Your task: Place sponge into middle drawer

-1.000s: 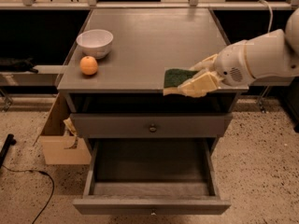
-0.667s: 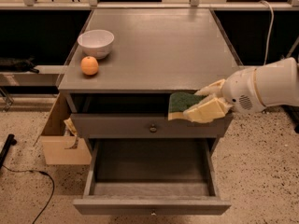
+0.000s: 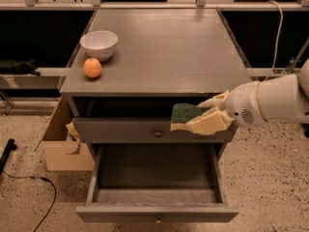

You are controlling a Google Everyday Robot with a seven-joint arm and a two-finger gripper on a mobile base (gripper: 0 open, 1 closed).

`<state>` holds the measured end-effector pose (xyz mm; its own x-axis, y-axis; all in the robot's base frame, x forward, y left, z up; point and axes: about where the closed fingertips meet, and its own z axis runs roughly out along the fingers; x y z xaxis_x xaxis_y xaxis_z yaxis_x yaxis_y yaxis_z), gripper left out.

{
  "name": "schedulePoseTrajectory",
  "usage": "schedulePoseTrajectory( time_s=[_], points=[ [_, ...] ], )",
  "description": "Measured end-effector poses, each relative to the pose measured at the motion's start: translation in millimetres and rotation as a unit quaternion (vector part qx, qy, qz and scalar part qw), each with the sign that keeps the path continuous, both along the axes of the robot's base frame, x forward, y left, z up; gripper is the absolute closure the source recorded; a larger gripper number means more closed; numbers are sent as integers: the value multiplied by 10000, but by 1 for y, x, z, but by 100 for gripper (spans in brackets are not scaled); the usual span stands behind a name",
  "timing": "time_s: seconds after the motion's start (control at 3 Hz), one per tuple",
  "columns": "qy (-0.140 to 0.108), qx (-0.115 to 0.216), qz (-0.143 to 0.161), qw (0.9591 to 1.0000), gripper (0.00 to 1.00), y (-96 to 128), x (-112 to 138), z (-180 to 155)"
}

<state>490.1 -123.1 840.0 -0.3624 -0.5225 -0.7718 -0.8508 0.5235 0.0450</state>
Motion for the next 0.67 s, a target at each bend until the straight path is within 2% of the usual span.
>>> schedulePoseTrajectory(
  time_s=[0.33, 0.67],
  points=[
    [403, 211, -92, 9989, 100, 16, -16, -58],
    [858, 411, -129, 9954, 100, 32, -42, -118]
  ],
)
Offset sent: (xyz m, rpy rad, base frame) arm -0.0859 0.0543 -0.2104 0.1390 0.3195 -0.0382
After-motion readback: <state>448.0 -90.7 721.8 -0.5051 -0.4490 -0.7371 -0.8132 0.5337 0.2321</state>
